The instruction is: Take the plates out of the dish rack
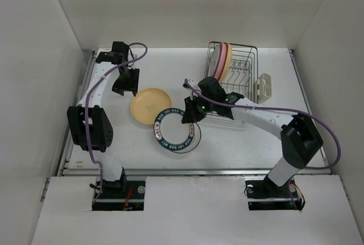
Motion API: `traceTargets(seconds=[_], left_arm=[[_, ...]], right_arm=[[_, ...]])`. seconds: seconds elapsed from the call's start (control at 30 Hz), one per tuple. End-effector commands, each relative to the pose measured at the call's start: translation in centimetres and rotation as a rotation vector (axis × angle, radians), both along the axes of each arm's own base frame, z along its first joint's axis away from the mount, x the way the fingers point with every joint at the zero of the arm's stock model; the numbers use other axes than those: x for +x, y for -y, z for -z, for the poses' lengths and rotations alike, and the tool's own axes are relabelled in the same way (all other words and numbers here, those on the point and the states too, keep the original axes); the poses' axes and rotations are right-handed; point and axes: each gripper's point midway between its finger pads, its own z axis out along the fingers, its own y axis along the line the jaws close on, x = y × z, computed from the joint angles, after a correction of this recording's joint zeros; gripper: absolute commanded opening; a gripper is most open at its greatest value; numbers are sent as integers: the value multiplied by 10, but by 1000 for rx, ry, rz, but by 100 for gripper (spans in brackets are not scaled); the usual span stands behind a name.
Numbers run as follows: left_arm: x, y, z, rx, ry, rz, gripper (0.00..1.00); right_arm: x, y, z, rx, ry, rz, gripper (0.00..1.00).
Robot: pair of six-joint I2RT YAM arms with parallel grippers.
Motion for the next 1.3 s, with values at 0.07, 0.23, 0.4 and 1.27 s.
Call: traceTargets(seconds=[0.07, 0.23, 0.4, 1.27], left_arm=[[-6, 0, -22, -11, 60, 1, 50], [-9, -1, -22, -11, 60, 1, 50], [-8, -1, -19, -10, 50, 1, 50], [-7, 0, -16, -9, 41, 1, 50]], right_arm=[[14, -16, -4, 39, 34, -19, 0], [15, -5, 10, -25, 41, -3, 0], [14, 1, 16, -63, 31, 5, 0], [25, 18, 18, -69, 0, 45, 26]])
